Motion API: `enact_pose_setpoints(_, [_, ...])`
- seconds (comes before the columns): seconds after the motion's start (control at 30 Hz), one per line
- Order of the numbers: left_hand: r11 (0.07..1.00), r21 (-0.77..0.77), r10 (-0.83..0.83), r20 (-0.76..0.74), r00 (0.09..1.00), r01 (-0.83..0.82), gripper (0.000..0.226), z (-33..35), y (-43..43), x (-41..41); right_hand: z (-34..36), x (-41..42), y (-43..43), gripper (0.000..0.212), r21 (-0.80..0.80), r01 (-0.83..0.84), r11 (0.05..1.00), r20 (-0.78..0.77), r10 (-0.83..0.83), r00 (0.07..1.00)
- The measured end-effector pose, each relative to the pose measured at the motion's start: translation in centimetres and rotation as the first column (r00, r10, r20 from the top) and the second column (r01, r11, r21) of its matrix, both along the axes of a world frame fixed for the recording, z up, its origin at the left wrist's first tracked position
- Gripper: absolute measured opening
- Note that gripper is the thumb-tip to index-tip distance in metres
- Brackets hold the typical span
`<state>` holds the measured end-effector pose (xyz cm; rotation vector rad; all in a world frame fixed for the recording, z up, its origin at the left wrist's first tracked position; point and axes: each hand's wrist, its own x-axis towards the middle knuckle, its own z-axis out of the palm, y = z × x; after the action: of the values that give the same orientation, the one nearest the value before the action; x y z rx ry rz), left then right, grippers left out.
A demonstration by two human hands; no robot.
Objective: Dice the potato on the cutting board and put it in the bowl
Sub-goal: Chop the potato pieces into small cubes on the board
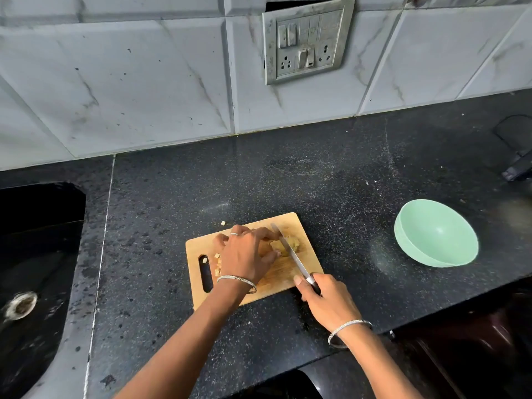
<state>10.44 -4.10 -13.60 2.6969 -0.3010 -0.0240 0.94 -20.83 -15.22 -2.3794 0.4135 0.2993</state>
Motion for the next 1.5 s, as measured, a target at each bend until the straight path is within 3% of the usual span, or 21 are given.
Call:
enact_pose_setpoints(0.63, [0.997, -0.076, 0.012, 0.052, 0.999, -0.008, 0.026, -1.6, 0.5, 0.3, -0.6, -0.1, -0.1, 0.051, -0.038, -0.021, 0.999, -0.004, 0.021, 1.000])
enact_pose_setpoints(0.9, [0.997, -0.065, 0.046, 0.009, 0.999, -0.045, 0.023, -1.8, 2.0, 0.0, 0.6, -0.6, 0.6, 0.048, -0.024, -0.029, 0.999, 0.041, 0.030, 0.999])
enact_pose_setpoints(1.17, [0.991, -0.073, 0.108, -0.008, 0.994, -0.109, 0.036, -2.1, 1.6, -0.5, 0.6, -1.9, 2.7, 0.049, -0.007, -0.014, 1.000, -0.014, 0.014, 1.000])
enact_pose_setpoints(1.5, [0.984, -0.069, 0.160, -0.054, 0.986, -0.164, 0.026, -2.4, 1.1, -0.1, 1.3, -1.9, 3.5, 0.044, -0.070, -0.029, 0.997, -0.045, 0.025, 0.999])
